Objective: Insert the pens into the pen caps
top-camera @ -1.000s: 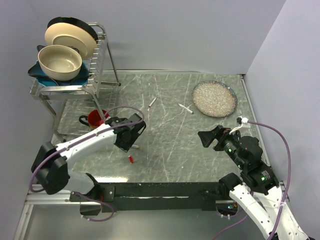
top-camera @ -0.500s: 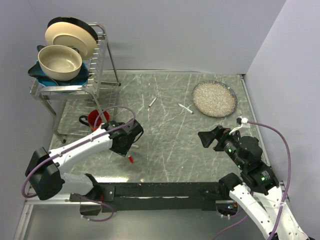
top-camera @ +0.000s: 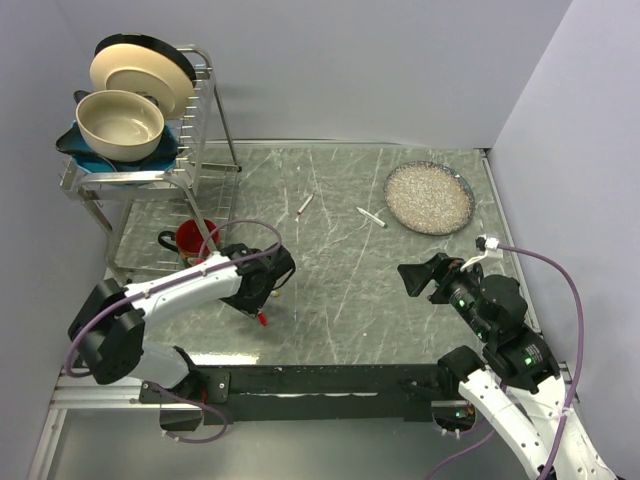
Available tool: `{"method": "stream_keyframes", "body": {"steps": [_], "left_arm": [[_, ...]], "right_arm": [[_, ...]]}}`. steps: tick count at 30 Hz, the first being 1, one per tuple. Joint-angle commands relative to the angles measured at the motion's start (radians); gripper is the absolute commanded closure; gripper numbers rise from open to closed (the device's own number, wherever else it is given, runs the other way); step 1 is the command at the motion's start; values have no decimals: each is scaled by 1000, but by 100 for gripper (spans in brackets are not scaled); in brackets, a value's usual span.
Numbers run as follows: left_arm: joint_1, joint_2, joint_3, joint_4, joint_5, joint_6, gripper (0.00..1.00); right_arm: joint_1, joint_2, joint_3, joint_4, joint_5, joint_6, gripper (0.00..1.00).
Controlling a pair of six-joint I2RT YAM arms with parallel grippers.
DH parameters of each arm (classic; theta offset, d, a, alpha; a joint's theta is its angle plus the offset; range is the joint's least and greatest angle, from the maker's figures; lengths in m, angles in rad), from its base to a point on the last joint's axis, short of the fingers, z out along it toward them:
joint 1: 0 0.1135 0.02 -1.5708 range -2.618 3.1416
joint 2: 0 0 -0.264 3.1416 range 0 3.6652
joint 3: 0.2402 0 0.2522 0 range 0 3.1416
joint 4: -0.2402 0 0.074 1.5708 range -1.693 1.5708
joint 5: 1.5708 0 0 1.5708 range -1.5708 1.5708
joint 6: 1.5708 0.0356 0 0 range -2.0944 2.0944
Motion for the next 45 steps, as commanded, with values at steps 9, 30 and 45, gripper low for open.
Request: {"method": "stream_keyframes", "body": {"steps": [9, 30, 45], "left_arm": [[-18, 169, 108, 15, -45, -362, 43], [-21, 344, 178, 6, -125, -394, 44], [0, 437, 172, 44, -99, -319, 67]], "right_arm": [[-4, -21, 0, 26, -10, -15, 0], [-4, -38, 0, 21, -27, -15, 0], [-4, -38, 2, 18, -30, -20, 0]]}}
